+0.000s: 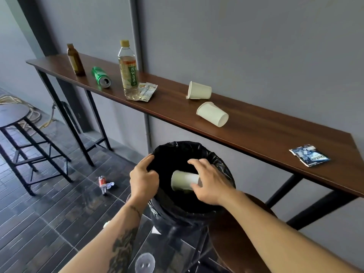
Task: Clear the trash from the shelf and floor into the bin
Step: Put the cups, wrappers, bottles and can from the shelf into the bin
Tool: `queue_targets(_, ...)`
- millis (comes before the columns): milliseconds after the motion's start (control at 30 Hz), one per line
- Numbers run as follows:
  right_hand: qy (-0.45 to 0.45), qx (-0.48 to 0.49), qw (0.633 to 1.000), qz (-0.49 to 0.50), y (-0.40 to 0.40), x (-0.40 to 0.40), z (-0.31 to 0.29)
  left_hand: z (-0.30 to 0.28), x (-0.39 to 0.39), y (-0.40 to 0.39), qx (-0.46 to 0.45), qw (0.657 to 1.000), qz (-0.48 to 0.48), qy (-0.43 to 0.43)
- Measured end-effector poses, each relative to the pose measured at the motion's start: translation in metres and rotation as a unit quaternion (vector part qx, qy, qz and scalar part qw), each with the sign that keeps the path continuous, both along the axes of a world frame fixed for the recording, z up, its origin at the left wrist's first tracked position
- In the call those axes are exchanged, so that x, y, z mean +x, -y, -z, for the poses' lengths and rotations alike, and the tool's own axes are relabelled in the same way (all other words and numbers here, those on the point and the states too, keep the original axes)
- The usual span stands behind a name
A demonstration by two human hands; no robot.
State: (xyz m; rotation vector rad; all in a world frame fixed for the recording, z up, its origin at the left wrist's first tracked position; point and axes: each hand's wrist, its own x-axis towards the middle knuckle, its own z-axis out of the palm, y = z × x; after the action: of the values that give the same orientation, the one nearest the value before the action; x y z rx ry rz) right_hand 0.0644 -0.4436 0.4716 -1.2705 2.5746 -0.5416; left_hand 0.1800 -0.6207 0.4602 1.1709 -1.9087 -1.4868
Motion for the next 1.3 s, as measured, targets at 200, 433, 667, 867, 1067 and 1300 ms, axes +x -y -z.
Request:
queue_targets(200,-0.112,-0.027,0.993,0.016,-0.034,-0.008,-0.015,0.0,-0.003,-0.006,-0.005,1.0,0.008,0.005)
queue_targets(433,-0.195,-0.059,0.973,0.108,-0.108,-0.05,-0.053,-0.005,-0.009,-0.021,-0.018,1.0,0.011,0.01)
queue_targets(667,-0.106,0.073,0.922,0.364,-0.176,-0.11,-0.071,-0.013,-0.011,-0.037,-0.03,0.999,-0.004,0.012)
queue_targets(867,-0.03,0.107,0.897,0.428,-0.196,-0.132,-0.066,-0.021,-0.005,-0.043,-0.041,0.999,-0.004,0.017)
queue_targets(1067,-0.05,0.105,0.891,0.438,-0.2,-0.136,-0.072,-0.019,0.001,-0.047,-0.053,0.998,-0.012,0.033)
queue_targets(1300,-0.076,0.085,0.878,0.465,-0.175,-0.127,-0.066,-0.017,0.007,-0.052,-0.069,0.997,-0.025,0.031)
